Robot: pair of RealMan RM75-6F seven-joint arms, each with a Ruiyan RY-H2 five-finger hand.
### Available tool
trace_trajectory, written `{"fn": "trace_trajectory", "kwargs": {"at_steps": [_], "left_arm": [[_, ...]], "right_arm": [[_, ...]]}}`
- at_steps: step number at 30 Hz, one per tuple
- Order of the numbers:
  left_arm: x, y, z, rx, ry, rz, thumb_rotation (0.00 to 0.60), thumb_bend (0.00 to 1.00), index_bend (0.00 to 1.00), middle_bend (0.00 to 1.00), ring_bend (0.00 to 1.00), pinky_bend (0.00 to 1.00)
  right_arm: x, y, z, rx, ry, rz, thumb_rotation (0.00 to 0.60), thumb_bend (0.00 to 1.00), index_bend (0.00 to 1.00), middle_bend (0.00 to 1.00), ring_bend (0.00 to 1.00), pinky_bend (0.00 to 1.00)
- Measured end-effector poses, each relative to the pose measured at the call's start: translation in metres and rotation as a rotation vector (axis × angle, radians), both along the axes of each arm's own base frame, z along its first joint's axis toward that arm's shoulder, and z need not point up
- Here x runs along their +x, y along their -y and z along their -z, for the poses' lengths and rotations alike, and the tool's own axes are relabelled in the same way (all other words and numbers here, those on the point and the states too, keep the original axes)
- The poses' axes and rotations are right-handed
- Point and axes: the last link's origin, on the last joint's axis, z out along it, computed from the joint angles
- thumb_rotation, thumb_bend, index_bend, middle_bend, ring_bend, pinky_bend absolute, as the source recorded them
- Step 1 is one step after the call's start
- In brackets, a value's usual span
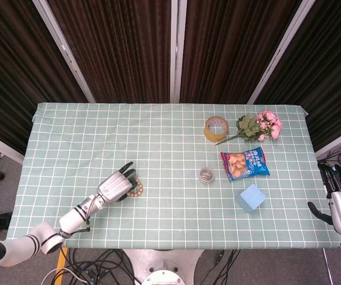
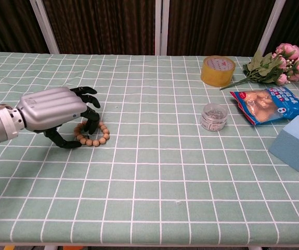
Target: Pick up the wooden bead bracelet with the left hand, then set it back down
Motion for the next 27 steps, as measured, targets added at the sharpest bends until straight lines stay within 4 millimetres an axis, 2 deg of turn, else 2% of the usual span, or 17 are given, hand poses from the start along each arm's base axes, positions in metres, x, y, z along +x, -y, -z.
{"fn": "trace_trajectory", "kwargs": {"at_steps": [4,10,17,23,27], "left_arm": [[-0.002,0.001,0.002,-0.004,-0.015,0.002,0.600,0.28,0.49,0.48,0.17,0.06],[-0.004,0.001,0.005,0.006,0.000,-0.001,0.600,0.29,0.57,0.56,0.24,0.08],[-0.008,0.001,0.004,0.015,0.045,-0.020,0.600,0.38,0.61,0.59,0.28,0.10],[-0.013,0.002,-0.002,-0.015,0.184,-0.125,0.600,0.48,0.61,0.60,0.30,0.12],[-0.016,0.001,-0.009,-0.083,0.367,-0.272,0.600,0.50,0.61,0.63,0.32,0.12]], "right_arm": [[0.000,0.000,0.000,0.002,0.003,0.002,0.600,0.11,0.00,0.11,0.00,0.00],[-0.001,0.001,0.001,0.009,0.014,0.002,0.600,0.11,0.00,0.11,0.00,0.00],[0.000,0.002,0.001,0.011,0.021,-0.003,0.600,0.10,0.00,0.11,0.00,0.00],[0.001,0.001,0.001,0.011,0.031,-0.011,0.600,0.10,0.00,0.11,0.00,0.00],[0.002,0.001,0.001,0.012,0.037,-0.022,0.600,0.10,0.00,0.11,0.00,0.00]]}}
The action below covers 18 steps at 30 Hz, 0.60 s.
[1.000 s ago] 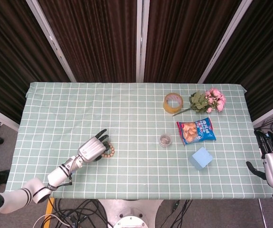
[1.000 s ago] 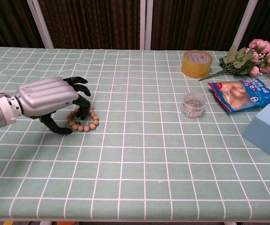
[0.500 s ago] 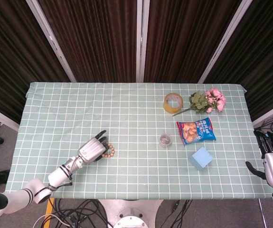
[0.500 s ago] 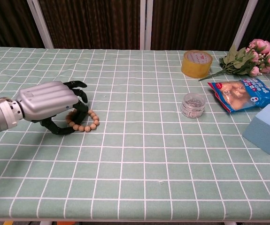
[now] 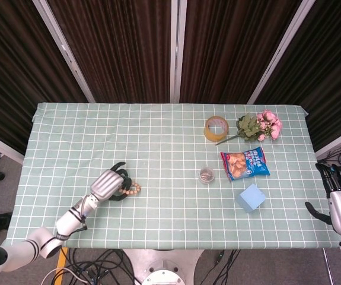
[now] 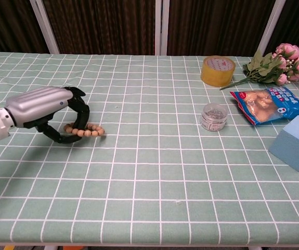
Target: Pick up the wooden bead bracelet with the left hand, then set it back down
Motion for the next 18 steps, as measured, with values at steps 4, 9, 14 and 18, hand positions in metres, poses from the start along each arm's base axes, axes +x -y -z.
{"fn": "trace_trajectory", "kwargs": {"at_steps": [4,9,14,18], "left_arm": [[-0.002,-0.001,-0.007,-0.118,0.236,-0.184,0.600,0.51,0.61,0.63,0.32,0.13],[0.000,0.000,-0.018,-0.335,0.587,-0.471,0.600,0.51,0.61,0.63,0.32,0.14],[0.006,0.002,-0.030,-0.538,0.889,-0.726,0.600,0.51,0.60,0.62,0.32,0.14],[0.015,0.005,-0.039,-0.686,1.077,-0.886,0.594,0.51,0.59,0.62,0.33,0.14]], "right_arm": [[0.002,0.000,0.000,0.001,0.006,-0.014,0.600,0.09,0.00,0.11,0.00,0.00],[0.004,0.000,-0.001,-0.005,0.013,-0.031,0.600,0.09,0.00,0.11,0.00,0.00],[0.005,-0.002,-0.002,-0.011,0.017,-0.036,0.600,0.09,0.00,0.11,0.00,0.00],[0.004,-0.004,-0.003,-0.014,0.021,-0.036,0.600,0.09,0.00,0.11,0.00,0.00]]}}
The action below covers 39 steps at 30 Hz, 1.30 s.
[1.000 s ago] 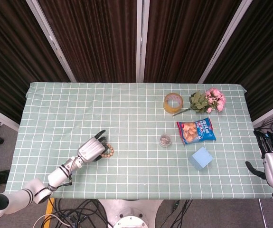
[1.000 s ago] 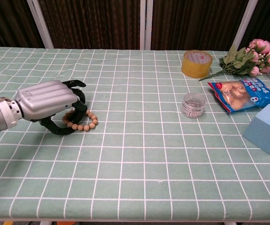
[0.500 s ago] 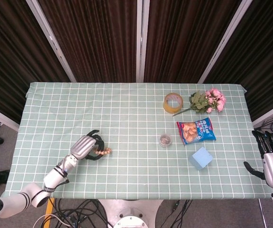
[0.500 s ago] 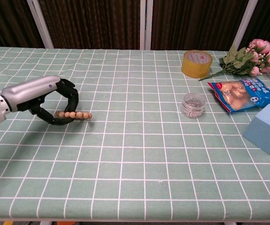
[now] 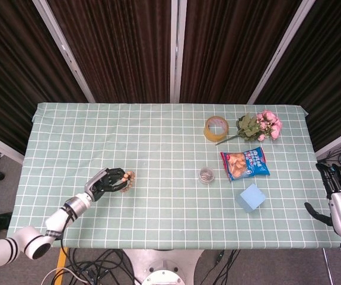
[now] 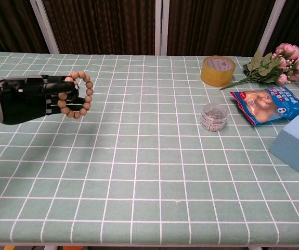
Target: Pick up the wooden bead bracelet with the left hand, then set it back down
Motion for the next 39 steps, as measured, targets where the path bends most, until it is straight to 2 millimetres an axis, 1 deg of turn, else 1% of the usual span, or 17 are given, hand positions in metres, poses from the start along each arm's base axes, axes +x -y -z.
{"fn": "trace_trajectory", "kwargs": {"at_steps": [3,4,5,9,11,13,17,20,22,23,26,28,32,34,36,39], "left_arm": [[0.008,0.003,-0.006,-0.070,0.094,-0.050,0.497,0.50,0.58,0.61,0.32,0.14],[0.010,0.004,-0.007,-0.084,0.113,-0.055,0.438,0.50,0.58,0.61,0.32,0.14],[0.012,0.004,-0.008,-0.092,0.127,-0.057,0.395,0.49,0.58,0.61,0.32,0.14],[0.016,0.003,-0.011,-0.081,0.141,-0.050,0.239,0.46,0.58,0.61,0.32,0.13],[0.016,0.002,-0.011,-0.066,0.141,-0.052,0.198,0.45,0.57,0.60,0.32,0.12],[0.017,0.000,-0.012,-0.054,0.149,-0.064,0.181,0.44,0.57,0.60,0.32,0.12],[0.016,-0.001,-0.012,-0.028,0.137,-0.061,0.180,0.44,0.57,0.60,0.32,0.12],[0.015,-0.003,-0.012,0.009,0.104,-0.043,0.195,0.43,0.57,0.61,0.32,0.12],[0.013,-0.004,-0.011,0.046,0.062,-0.021,0.247,0.42,0.57,0.63,0.32,0.12],[0.012,-0.004,-0.011,0.064,0.041,-0.010,0.291,0.42,0.58,0.63,0.32,0.12],[0.010,-0.007,-0.010,0.135,-0.040,0.019,0.398,0.42,0.61,0.66,0.34,0.12],[0.008,-0.009,-0.010,0.190,-0.101,0.031,0.430,0.42,0.64,0.69,0.36,0.12],[0.003,-0.013,-0.008,0.282,-0.199,0.014,0.451,0.41,0.68,0.73,0.40,0.13],[0.000,-0.014,-0.006,0.319,-0.229,-0.020,0.449,0.40,0.69,0.74,0.41,0.13],[-0.002,-0.014,-0.005,0.347,-0.234,-0.056,0.439,0.39,0.70,0.74,0.41,0.13],[-0.003,-0.013,-0.004,0.361,-0.228,-0.082,0.393,0.37,0.71,0.75,0.41,0.13]], "right_arm": [[-0.001,-0.001,-0.001,-0.002,0.003,0.001,0.600,0.09,0.00,0.11,0.00,0.00],[-0.001,-0.002,-0.001,-0.002,0.003,0.002,0.600,0.09,0.00,0.11,0.00,0.00],[-0.001,-0.002,-0.001,-0.002,0.004,0.002,0.600,0.09,0.00,0.11,0.00,0.00],[-0.002,-0.003,-0.002,-0.003,0.006,0.003,0.600,0.09,0.00,0.11,0.00,0.00],[-0.002,-0.003,-0.002,-0.004,0.007,0.005,0.600,0.09,0.00,0.11,0.00,0.00],[-0.003,-0.003,-0.002,-0.006,0.008,0.006,0.600,0.09,0.00,0.11,0.00,0.00],[-0.004,-0.004,-0.003,-0.007,0.009,0.007,0.600,0.09,0.00,0.11,0.00,0.00],[-0.004,-0.004,-0.003,-0.008,0.009,0.005,0.600,0.09,0.00,0.11,0.00,0.00],[-0.003,-0.003,-0.003,-0.008,0.008,0.002,0.600,0.09,0.00,0.11,0.00,0.00],[-0.003,-0.003,-0.004,-0.009,0.007,0.000,0.600,0.09,0.00,0.11,0.00,0.00],[-0.002,-0.003,-0.005,-0.011,0.005,-0.003,0.600,0.09,0.00,0.11,0.00,0.00],[-0.002,-0.003,-0.005,-0.012,0.004,-0.004,0.600,0.08,0.00,0.11,0.00,0.00],[-0.001,-0.003,-0.005,-0.012,0.001,-0.007,0.600,0.08,0.00,0.11,0.00,0.00],[-0.001,-0.003,-0.005,-0.010,0.001,-0.007,0.600,0.08,0.00,0.11,0.00,0.00],[-0.001,-0.003,-0.005,-0.008,0.000,-0.007,0.600,0.08,0.00,0.11,0.00,0.00],[0.000,-0.002,-0.004,-0.008,0.001,-0.009,0.600,0.08,0.00,0.11,0.00,0.00]]}}
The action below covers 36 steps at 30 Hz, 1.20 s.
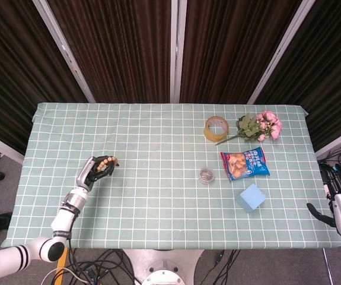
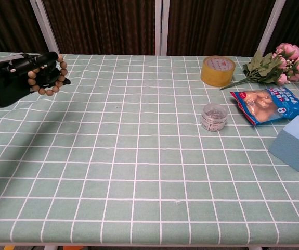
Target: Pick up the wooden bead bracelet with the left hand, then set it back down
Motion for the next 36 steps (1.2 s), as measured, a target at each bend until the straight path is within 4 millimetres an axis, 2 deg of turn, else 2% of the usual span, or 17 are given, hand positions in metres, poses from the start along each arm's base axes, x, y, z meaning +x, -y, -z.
{"fn": "trace_trajectory", "kwargs": {"at_steps": [3,5,14,24,29,36], "left_arm": [[0.0002,0.0004,0.0001,-0.001,0.006,-0.001,0.270,0.37,0.72,0.76,0.41,0.13],[0.0002,0.0010,0.0004,-0.006,0.008,0.000,0.244,0.37,0.72,0.76,0.41,0.13],[0.0005,0.0030,0.0008,-0.008,0.003,0.004,0.227,0.40,0.75,0.78,0.43,0.13],[0.0014,0.0035,0.0002,-0.016,0.007,-0.006,0.284,0.53,0.75,0.78,0.43,0.13],[0.0015,0.0043,0.0002,-0.012,0.005,-0.003,0.208,0.53,0.74,0.77,0.43,0.13],[0.0009,0.0041,0.0017,-0.012,0.002,-0.008,0.203,0.57,0.73,0.76,0.43,0.13]], "right_arm": [[0.0000,-0.0002,0.0002,0.001,-0.001,0.001,0.600,0.08,0.00,0.11,0.00,0.00],[0.0000,-0.0005,0.0001,0.000,-0.001,0.002,0.600,0.08,0.00,0.11,0.00,0.00],[0.0002,-0.0017,-0.0008,-0.003,0.000,-0.001,0.600,0.07,0.00,0.11,0.00,0.00],[-0.0011,-0.0029,-0.0015,-0.004,0.003,-0.001,0.600,0.07,0.00,0.12,0.00,0.00],[-0.0015,-0.0029,-0.0013,-0.005,0.004,0.000,0.600,0.07,0.00,0.12,0.00,0.00],[-0.0009,-0.0024,-0.0014,-0.006,0.003,-0.001,0.600,0.07,0.00,0.12,0.00,0.00]]}}
